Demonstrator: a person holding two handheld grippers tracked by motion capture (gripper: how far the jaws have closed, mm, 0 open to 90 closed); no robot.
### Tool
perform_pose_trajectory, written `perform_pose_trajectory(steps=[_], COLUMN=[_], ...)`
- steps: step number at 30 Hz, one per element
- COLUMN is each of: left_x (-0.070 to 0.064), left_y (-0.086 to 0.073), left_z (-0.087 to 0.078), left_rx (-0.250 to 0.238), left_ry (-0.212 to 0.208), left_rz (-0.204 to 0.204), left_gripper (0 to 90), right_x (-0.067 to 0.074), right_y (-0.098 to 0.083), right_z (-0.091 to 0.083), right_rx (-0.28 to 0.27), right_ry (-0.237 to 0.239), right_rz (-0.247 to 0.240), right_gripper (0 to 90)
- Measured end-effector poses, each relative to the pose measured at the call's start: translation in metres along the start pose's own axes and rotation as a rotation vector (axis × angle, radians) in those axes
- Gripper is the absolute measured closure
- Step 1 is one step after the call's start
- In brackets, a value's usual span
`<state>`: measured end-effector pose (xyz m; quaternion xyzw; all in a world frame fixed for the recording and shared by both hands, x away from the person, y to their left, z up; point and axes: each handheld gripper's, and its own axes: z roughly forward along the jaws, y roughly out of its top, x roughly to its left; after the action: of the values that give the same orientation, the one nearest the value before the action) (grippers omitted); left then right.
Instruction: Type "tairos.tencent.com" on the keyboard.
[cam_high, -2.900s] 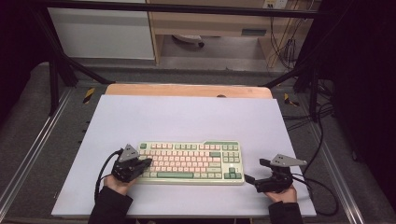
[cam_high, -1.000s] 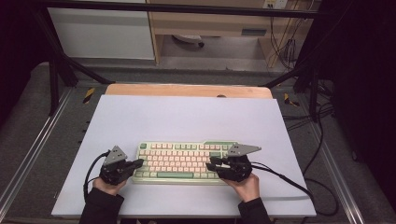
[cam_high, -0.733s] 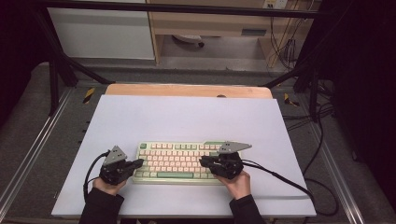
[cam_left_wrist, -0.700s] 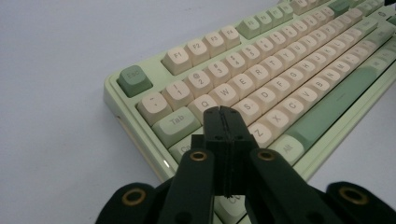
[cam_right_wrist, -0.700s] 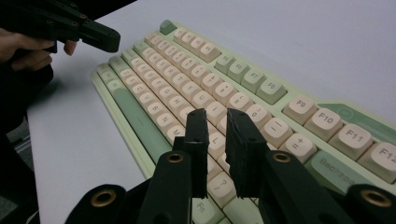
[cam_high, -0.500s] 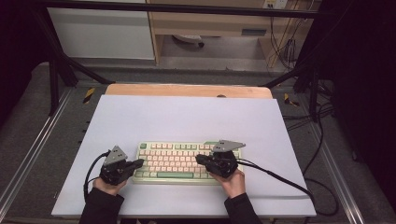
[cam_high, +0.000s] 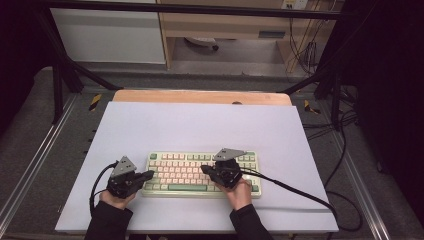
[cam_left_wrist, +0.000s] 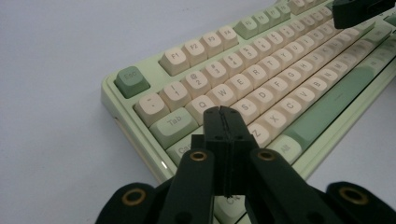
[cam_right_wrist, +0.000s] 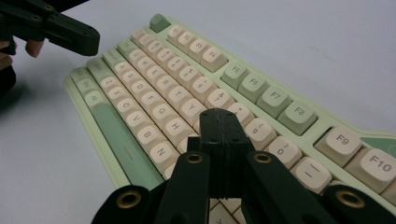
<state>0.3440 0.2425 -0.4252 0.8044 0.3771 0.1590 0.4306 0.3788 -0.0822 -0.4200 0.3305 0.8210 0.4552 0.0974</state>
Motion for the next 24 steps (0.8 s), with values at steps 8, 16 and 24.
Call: perform_pose_trajectory(steps=[8,16,24], left_x=[0.000,0.000,0.000], left_y=[0.000,0.000,0.000], left_z=[0.000,0.001,0.000], left_rx=[0.002,0.001,0.000], left_ry=[-0.002,-0.004,-0.003], left_rz=[0.001,0.002,0.002], left_gripper=[90.0,90.0,90.0], right_x=[-0.002,-0.003,0.000], right_y=[-0.001,0.000,0.000], right_z=[0.010,0.016,0.021], right_rx=[0.023,0.046,0.070], right_ry=[-0.019,-0.030,-0.041], right_rz=[0.018,0.010,-0.018], right_gripper=[90.0,90.0,90.0])
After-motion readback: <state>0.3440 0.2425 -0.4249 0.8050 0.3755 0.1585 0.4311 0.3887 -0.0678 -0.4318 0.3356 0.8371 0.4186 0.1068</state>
